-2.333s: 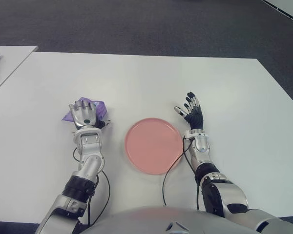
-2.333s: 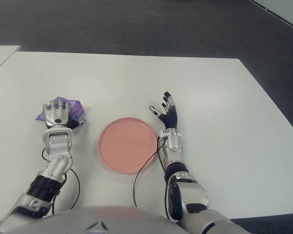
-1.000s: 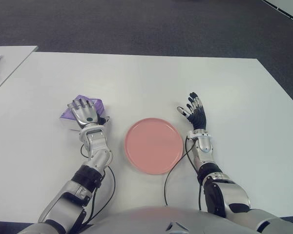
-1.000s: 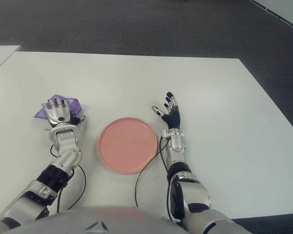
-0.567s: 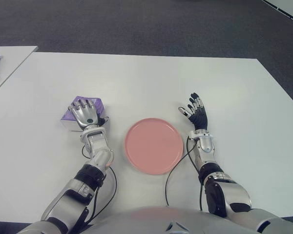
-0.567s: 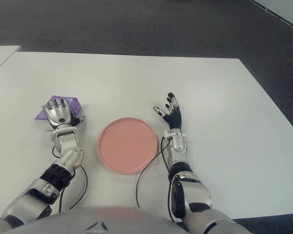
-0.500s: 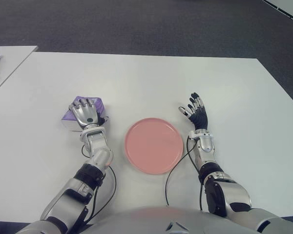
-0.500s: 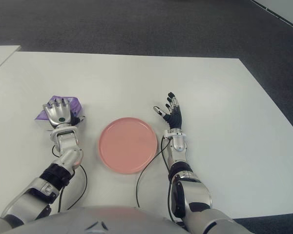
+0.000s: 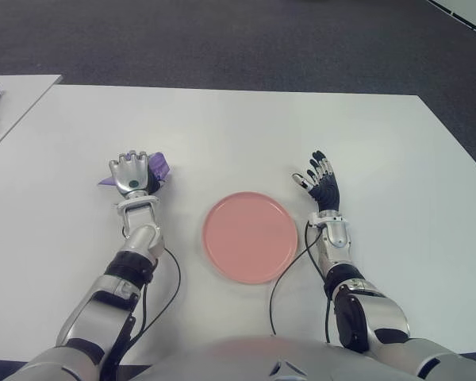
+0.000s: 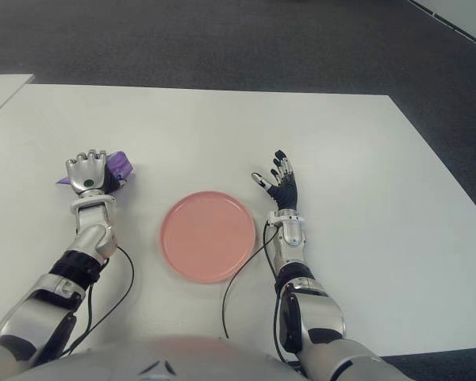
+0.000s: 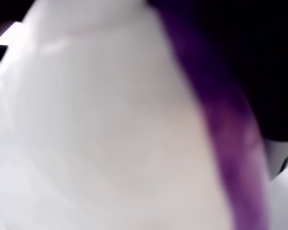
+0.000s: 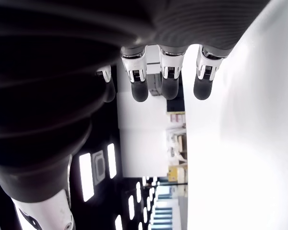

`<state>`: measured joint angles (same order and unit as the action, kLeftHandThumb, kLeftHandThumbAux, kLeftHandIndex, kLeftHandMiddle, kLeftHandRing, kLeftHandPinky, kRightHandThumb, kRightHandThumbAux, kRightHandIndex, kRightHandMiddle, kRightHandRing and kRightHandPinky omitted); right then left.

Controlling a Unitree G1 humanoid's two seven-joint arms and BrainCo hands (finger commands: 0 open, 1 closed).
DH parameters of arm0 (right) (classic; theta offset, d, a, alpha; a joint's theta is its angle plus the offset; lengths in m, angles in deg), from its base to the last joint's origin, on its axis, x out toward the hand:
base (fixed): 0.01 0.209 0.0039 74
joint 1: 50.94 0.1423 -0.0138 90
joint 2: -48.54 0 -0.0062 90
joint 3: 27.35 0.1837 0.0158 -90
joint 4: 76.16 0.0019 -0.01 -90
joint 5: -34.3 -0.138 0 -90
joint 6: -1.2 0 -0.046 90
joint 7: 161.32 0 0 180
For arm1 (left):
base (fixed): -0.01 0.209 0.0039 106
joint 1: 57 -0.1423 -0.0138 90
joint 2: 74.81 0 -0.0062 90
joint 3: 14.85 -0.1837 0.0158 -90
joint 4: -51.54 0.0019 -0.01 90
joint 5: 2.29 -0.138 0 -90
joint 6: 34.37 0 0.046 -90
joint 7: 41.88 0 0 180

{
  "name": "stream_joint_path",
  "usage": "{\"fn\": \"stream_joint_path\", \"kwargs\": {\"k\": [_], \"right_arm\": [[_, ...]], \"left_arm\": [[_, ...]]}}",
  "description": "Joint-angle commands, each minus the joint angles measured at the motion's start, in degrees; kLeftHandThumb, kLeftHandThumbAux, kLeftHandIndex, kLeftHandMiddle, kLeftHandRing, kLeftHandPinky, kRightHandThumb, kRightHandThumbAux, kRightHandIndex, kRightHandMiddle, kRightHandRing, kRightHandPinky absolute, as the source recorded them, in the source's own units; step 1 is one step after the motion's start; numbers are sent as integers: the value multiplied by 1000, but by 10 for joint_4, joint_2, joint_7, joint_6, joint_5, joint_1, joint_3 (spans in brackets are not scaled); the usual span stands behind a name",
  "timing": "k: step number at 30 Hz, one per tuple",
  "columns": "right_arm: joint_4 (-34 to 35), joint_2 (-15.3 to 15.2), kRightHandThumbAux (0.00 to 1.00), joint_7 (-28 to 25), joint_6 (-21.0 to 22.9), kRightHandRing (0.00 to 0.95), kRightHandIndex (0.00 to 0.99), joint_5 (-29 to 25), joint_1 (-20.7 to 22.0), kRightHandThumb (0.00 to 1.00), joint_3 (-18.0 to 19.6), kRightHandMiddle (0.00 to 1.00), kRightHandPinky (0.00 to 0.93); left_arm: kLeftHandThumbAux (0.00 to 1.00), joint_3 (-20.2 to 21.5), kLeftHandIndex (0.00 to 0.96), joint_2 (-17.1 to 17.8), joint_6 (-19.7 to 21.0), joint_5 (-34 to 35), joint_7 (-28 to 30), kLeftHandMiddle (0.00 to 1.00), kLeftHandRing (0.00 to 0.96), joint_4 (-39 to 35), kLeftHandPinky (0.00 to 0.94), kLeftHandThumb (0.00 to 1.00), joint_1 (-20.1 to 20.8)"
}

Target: Put the tissue paper into the plate.

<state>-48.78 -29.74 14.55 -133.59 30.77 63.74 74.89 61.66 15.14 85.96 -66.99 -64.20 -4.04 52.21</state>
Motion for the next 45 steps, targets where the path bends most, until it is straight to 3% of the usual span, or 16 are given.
{"fn": "stream_joint_path", "kwargs": {"k": [1, 37, 41, 43, 45], "right_arm": [[-22, 0, 783, -3, 17, 0, 6, -7, -24, 80, 3, 0, 18], [-25, -2, 783, -6, 18, 0, 6, -8, -21, 80, 5, 0, 18], [-25, -1, 783, -5, 18, 0, 6, -8, -21, 80, 5, 0, 18], [-25, -1, 783, -5, 18, 0, 6, -8, -21, 80, 5, 0, 18], [-26, -2, 783, -5, 18, 0, 6, -8, -21, 80, 5, 0, 18]], "left_arm": [[666, -8, 455, -15, -31, 64, 7, 468, 813, 55, 852, 845, -27], [665, -39, 455, 8, -89, 133, -87, 456, 813, 161, 849, 853, 12], [665, -42, 455, 24, -95, 129, -99, 456, 814, 121, 851, 854, 8], [665, -45, 455, 31, -85, 121, -96, 456, 814, 56, 852, 854, -4], [664, -53, 455, 35, -55, 91, -73, 462, 814, -86, 850, 854, -25]]}}
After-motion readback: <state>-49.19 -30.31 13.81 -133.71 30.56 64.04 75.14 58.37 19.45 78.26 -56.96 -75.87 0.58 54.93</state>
